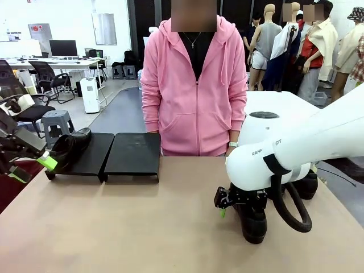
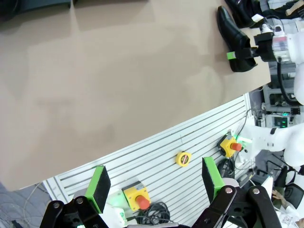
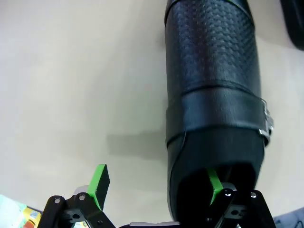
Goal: Organize the shoes by placing them on the stand.
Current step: Pick up one Shoe and place it in the middle of the table.
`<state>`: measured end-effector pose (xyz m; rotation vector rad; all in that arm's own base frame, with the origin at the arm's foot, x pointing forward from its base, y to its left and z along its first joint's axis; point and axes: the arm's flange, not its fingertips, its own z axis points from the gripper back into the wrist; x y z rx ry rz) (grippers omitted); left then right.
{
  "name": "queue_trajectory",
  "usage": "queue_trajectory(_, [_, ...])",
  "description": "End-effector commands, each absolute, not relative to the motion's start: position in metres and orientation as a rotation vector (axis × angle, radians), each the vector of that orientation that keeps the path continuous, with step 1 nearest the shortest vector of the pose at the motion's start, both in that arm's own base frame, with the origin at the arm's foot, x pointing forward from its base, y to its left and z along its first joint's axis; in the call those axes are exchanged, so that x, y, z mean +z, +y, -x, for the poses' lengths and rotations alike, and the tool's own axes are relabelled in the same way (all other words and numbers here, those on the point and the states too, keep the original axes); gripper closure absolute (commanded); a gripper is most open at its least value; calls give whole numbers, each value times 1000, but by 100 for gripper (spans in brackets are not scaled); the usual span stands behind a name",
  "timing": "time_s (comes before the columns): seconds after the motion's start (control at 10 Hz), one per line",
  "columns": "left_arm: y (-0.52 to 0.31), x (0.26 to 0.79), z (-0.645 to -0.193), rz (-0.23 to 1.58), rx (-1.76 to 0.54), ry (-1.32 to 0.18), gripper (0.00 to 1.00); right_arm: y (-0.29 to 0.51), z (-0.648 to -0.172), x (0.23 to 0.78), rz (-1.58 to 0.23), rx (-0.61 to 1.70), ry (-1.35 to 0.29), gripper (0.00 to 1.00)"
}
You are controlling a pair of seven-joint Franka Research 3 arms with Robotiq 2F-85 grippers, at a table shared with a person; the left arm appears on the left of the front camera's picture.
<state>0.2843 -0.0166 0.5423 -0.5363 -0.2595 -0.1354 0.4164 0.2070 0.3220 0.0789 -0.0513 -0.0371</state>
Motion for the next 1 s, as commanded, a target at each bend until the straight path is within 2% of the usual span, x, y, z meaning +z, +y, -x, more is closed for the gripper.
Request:
queue_trajectory(0.0, [-13, 542, -284, 543, -148, -260, 0, 217, -423, 319, -171, -167, -98, 0])
queue_trajectory(0.1, [-13, 542, -284, 543, -148, -260, 0, 217, -421, 324, -193, -175, -139, 57])
queue_trajectory(0.2, [-13, 542, -284, 543, -148, -260, 0, 218, -420, 327, -210, -162, -133, 100])
queue_trajectory(0.9, [-13, 542, -284, 543, -148, -260, 0, 206, -418, 343, -202, -202, -223, 100])
